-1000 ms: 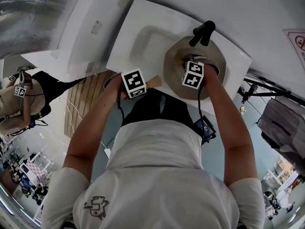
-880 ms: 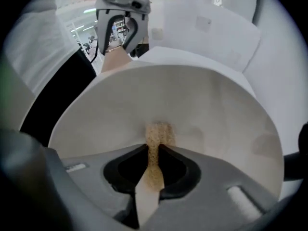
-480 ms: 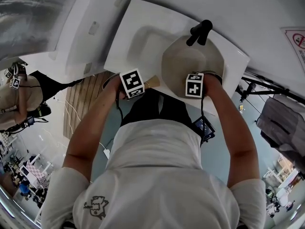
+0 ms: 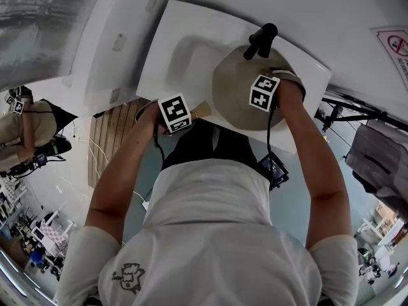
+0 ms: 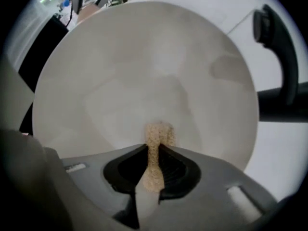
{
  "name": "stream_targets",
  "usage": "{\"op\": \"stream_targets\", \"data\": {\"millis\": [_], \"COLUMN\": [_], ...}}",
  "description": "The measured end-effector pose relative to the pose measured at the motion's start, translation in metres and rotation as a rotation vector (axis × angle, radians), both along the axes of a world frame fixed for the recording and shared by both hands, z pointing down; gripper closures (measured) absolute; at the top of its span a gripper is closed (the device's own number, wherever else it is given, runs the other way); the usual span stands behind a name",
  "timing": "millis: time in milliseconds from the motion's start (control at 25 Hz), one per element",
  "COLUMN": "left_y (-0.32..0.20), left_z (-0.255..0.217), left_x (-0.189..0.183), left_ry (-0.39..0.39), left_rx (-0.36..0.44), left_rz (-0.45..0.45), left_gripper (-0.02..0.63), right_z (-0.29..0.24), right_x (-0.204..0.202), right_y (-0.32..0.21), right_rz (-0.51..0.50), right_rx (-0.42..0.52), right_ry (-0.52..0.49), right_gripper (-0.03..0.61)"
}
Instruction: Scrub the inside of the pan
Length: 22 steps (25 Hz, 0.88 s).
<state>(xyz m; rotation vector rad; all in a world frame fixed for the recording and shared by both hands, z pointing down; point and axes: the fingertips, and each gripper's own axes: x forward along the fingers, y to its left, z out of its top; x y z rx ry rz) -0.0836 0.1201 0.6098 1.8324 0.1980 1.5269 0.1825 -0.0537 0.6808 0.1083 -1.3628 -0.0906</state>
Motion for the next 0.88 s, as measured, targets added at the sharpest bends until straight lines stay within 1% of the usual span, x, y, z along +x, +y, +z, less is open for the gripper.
{"op": "stream_targets", "data": {"millis": [80, 160, 240, 320, 400, 440, 520, 600, 680, 880], "left_y": [0.000, 0.001, 0.001, 0.001, 0.001, 0.001, 0.002, 0.003, 0.003, 0.002], "left_z": [0.001, 0.001, 0.003, 0.004, 0.005, 0.005, 0.005, 0.005, 0.007, 0.007], "left_x": [-0.001, 0.000, 0.000, -0.001, -0.001, 0.000, 0.001, 0.001, -0.001, -0.003], "left_ry": [-0.002, -0.002, -0.004, -0.009, -0.013, -0.013, -0.011, -0.009, -0.010, 0.001], "left_rx": [0.000, 0.002, 0.002, 0.001, 0.003, 0.005, 0.007, 0.010, 0.009, 0.013], "left_rz": [0.000, 0.000, 0.001, 0.004, 0.006, 0.005, 0.001, -0.001, -0.001, -0.007], "left_gripper": [0.466, 0.466, 0.466, 0.466, 0.466, 0.465, 0.465, 0.465, 0.465, 0.465], "right_z": [-0.001, -0.001, -0.001, -0.002, -0.002, -0.004, -0.009, -0.016, -0.019, -0.027], "right_x": [-0.014, -0.032, -0.058, -0.088, -0.117, -0.129, -0.147, -0.153, -0.148, -0.118], "right_y": [-0.018, -0.023, -0.019, -0.006, 0.016, 0.029, 0.059, 0.085, 0.106, 0.142], "right_rz": [0.016, 0.006, 0.006, -0.003, -0.010, 0.004, 0.081, 0.174, 0.231, 0.343], "right_rx": [0.079, 0.120, 0.122, 0.085, 0.012, -0.044, -0.184, -0.314, -0.427, -0.646], "right_ry": [-0.060, -0.128, -0.221, -0.320, -0.414, -0.462, -0.553, -0.618, -0.633, -0.554], "right_gripper": [0.511, 0.511, 0.509, 0.509, 0.508, 0.508, 0.508, 0.505, 0.508, 0.509]}}
